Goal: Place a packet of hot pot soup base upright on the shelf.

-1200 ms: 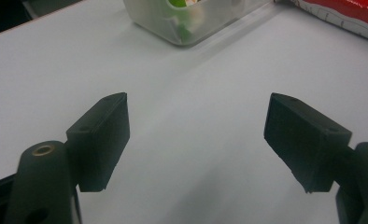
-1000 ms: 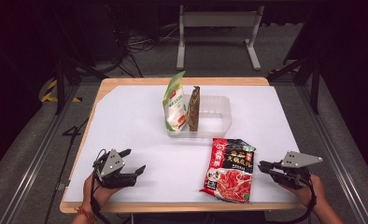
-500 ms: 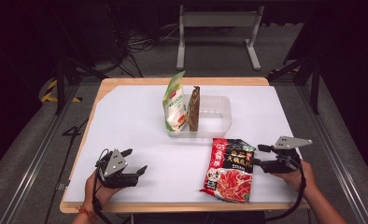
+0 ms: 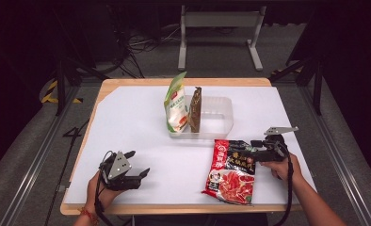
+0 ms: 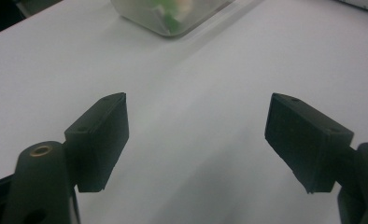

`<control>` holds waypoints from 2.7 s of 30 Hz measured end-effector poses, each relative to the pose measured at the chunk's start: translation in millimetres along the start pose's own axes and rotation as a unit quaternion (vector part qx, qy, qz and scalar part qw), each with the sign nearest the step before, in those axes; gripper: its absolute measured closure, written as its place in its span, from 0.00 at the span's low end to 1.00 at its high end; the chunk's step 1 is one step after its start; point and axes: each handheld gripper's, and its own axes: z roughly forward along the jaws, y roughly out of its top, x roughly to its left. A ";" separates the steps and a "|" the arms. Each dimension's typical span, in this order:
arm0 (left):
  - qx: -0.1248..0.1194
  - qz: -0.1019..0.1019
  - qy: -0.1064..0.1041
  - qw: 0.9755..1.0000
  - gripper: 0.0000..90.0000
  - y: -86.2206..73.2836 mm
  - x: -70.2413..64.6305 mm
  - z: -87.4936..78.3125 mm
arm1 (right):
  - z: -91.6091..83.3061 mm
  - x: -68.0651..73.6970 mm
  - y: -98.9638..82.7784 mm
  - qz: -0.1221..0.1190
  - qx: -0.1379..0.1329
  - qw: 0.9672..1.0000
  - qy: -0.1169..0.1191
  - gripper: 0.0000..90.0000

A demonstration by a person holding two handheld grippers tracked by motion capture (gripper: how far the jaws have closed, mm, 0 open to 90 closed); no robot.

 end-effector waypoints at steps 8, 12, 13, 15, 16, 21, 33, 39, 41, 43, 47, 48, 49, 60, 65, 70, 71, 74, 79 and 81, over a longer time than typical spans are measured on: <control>0.002 0.002 -0.004 1.000 0.25 -0.4 -0.5 0.4 | 10.9 2.0 4.2 0.012 0.013 1.000 0.018 0.31; 0.006 0.002 -0.005 1.000 0.25 -2.1 0.7 1.6 | 15.2 5.0 5.3 0.008 0.017 0.999 0.034 0.34; 0.008 0.000 -0.005 1.000 0.25 -2.8 0.8 2.3 | 15.8 5.5 5.6 0.009 0.017 0.999 0.032 0.36; 0.010 0.000 -0.006 1.000 0.25 -3.7 1.4 3.0 | 15.4 3.9 5.2 0.016 0.015 0.999 0.033 0.41; 0.010 0.000 -0.006 1.000 0.25 -3.7 1.4 3.0 | 14.8 2.8 4.8 0.025 0.013 0.999 0.034 0.43; 0.011 0.006 -0.002 1.000 0.25 -4.0 1.6 2.0 | 14.6 1.7 4.3 0.031 0.013 0.999 0.031 0.57; 0.018 0.009 0.002 1.000 0.25 -5.6 1.9 2.6 | 6.5 -2.6 1.9 0.039 -0.014 0.998 0.052 0.85; 0.019 0.006 0.002 1.000 0.25 -6.2 1.8 2.8 | -2.6 -0.1 2.0 0.031 -0.031 0.997 0.069 0.97; 0.018 0.005 0.002 1.000 0.25 -6.1 1.4 2.6 | -5.1 0.8 2.4 0.026 -0.035 0.997 0.071 0.97; 0.017 0.004 0.002 1.000 0.25 -6.2 1.5 2.6 | -6.6 2.3 3.1 0.024 -0.038 0.997 0.070 0.97; 0.016 0.001 0.002 1.000 0.25 -6.2 2.1 2.5 | -12.8 8.3 7.1 0.009 -0.052 0.996 0.070 0.98; 0.016 0.001 0.002 1.000 0.25 -6.2 2.1 2.4 | -15.0 10.7 8.7 0.004 -0.057 0.996 0.070 0.98; 0.016 0.001 0.002 1.000 0.25 -6.1 2.2 2.4 | -16.7 13.4 10.4 -0.002 -0.060 0.996 0.069 0.98; 0.014 -0.004 0.003 1.000 0.25 -5.0 4.1 2.6 | -27.4 39.7 35.1 -0.044 -0.093 0.991 0.082 0.98; 0.008 -0.008 0.005 1.000 0.25 -4.8 5.5 0.1 | -23.8 53.6 52.5 -0.069 -0.105 0.987 0.096 0.98; 0.009 -0.011 0.007 1.000 0.25 -6.6 6.5 -0.8 | -22.7 62.0 64.5 -0.083 -0.118 0.985 0.098 0.99; 0.008 -0.012 0.007 1.000 0.25 -6.7 6.6 -1.1 | -23.4 62.7 66.7 -0.084 -0.121 0.984 0.100 0.99; 0.007 -0.011 0.005 1.000 0.25 -6.2 6.7 -1.3 | -26.1 66.7 72.4 -0.091 -0.129 0.982 0.099 0.99; 0.003 -0.007 0.005 1.000 0.25 -5.2 5.5 -1.8 | -36.5 76.2 79.5 -0.108 -0.143 0.979 0.097 0.99; -0.001 -0.008 0.003 1.000 0.25 -5.2 6.1 -2.7 | -44.0 80.5 81.6 -0.114 -0.154 0.977 0.092 0.99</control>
